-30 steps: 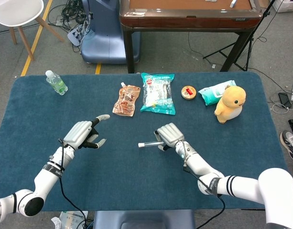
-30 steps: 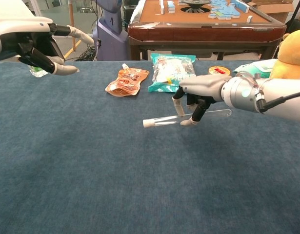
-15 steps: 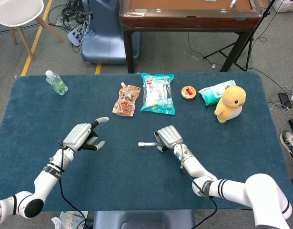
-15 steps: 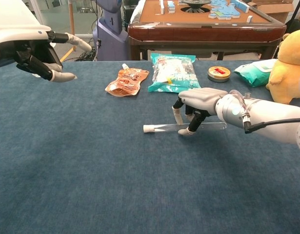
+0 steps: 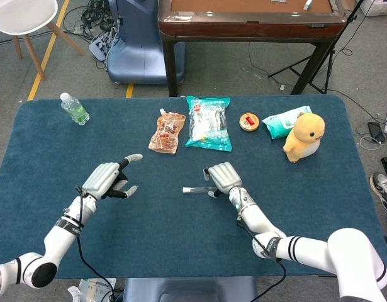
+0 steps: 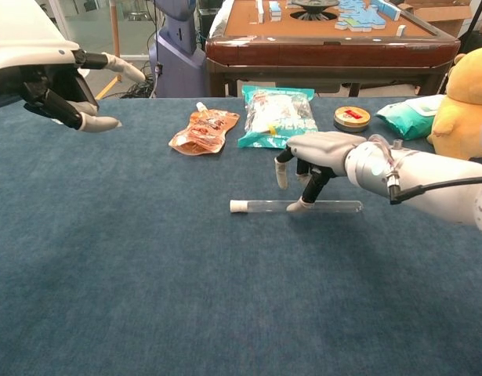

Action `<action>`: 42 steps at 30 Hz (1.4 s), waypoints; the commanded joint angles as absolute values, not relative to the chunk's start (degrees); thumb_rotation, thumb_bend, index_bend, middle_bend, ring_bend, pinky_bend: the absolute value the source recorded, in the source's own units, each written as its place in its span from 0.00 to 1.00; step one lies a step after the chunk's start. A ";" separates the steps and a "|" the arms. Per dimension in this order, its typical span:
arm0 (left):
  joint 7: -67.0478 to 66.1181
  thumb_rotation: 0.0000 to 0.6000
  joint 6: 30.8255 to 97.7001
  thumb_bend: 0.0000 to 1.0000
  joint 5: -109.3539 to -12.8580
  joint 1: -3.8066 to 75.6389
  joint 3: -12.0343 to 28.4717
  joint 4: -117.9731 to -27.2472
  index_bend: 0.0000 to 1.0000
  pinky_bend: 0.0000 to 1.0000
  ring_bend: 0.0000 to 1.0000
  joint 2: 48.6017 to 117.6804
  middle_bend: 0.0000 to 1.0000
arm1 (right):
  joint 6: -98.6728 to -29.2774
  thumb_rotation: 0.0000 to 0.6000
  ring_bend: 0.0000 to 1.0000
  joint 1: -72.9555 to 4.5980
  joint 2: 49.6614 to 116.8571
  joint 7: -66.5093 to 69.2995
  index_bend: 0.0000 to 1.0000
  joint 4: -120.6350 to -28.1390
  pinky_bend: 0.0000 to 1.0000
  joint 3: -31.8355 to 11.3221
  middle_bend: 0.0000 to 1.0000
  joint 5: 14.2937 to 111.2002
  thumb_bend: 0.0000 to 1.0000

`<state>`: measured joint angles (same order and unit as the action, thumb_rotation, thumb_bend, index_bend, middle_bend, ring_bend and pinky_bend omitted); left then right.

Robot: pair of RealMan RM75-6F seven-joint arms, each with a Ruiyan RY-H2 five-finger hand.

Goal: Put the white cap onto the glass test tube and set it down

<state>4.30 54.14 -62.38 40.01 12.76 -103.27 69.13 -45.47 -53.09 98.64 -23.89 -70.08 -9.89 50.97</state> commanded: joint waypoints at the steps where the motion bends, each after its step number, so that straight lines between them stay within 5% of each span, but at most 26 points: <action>1: 4.39 1.00 54.45 0.33 -62.28 39.72 12.86 -103.01 0.14 1.00 1.00 68.82 1.00 | -47.06 1.00 1.00 -52.37 96.13 -23.05 0.44 -72.74 0.99 -11.34 0.90 50.87 0.18; 7: 4.20 1.00 56.15 0.33 -61.94 38.01 12.57 -102.10 0.14 1.00 0.98 67.13 0.99 | -51.50 1.00 0.94 -48.45 86.62 -20.73 0.44 -82.03 0.99 -12.45 0.83 52.26 0.19; 13: -0.16 1.00 60.29 0.33 -61.70 34.93 10.55 -101.51 0.19 0.94 0.79 65.13 0.84 | -57.45 1.00 0.79 -41.73 75.25 -18.06 0.48 -91.87 0.97 -10.45 0.76 56.31 0.29; 22: -6.90 1.00 72.80 0.33 -65.27 27.18 6.64 -102.09 0.27 0.79 0.62 65.22 0.62 | -67.47 1.00 0.74 -29.61 62.64 -12.76 0.54 -100.37 0.95 -3.88 0.74 65.53 0.35; 30: -13.06 1.00 83.87 0.33 -71.61 20.25 2.92 -102.26 0.29 0.66 0.54 67.32 0.55 | -75.73 1.00 0.74 -21.03 59.18 -10.47 0.56 -101.92 0.95 0.09 0.74 71.27 0.35; 42: -17.02 1.00 91.01 0.33 -77.23 13.25 -0.19 -104.34 0.29 0.63 0.54 70.30 0.55 | -82.81 1.00 0.74 -14.54 60.13 -10.84 0.56 -101.48 0.95 1.32 0.74 77.80 0.35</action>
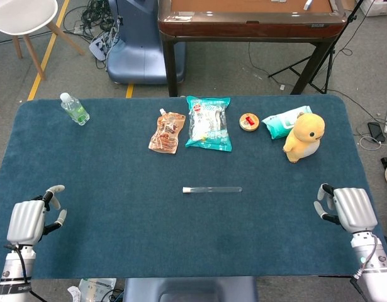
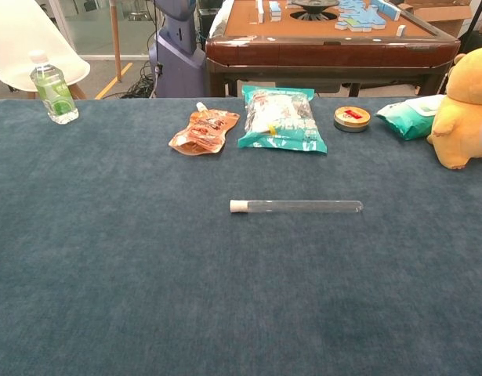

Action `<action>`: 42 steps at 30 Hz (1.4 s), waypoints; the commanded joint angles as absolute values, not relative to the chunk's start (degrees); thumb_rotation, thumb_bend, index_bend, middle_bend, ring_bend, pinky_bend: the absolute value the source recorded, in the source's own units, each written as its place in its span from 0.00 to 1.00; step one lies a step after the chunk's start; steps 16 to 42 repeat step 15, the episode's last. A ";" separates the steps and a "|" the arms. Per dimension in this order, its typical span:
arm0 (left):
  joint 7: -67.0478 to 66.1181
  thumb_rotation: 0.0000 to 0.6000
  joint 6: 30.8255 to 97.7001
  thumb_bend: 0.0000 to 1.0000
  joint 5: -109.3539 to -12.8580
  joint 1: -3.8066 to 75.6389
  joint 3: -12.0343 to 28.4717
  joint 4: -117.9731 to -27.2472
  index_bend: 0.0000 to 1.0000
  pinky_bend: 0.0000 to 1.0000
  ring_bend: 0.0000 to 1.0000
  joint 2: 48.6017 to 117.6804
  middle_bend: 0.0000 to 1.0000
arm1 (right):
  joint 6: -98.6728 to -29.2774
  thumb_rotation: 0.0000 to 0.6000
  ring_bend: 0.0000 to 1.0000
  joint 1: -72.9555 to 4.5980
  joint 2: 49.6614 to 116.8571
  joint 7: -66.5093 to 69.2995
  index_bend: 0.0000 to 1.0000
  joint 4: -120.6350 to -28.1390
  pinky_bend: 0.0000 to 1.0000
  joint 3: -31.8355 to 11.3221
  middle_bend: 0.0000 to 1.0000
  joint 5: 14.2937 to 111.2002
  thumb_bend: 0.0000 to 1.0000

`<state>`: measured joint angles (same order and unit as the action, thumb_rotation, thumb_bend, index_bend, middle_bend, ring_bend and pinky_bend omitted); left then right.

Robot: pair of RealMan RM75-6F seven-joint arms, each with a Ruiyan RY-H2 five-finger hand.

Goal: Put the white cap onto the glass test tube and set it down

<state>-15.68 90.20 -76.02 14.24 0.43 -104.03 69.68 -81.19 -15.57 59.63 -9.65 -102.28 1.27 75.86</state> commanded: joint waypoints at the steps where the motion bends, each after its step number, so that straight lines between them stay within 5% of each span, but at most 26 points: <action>1: -17.35 1.00 91.05 0.33 -77.60 13.06 -0.30 -104.42 0.29 0.63 0.54 70.41 0.55 | -83.31 1.00 0.74 -14.32 60.33 -11.18 0.56 -101.10 0.95 1.27 0.74 78.54 0.35; 42: -19.30 1.00 89.93 0.33 -79.76 11.99 1.33 -105.21 0.29 0.62 0.54 70.84 0.55 | -83.65 1.00 0.74 -12.80 62.10 -10.34 0.56 -98.88 0.93 -0.36 0.73 82.18 0.33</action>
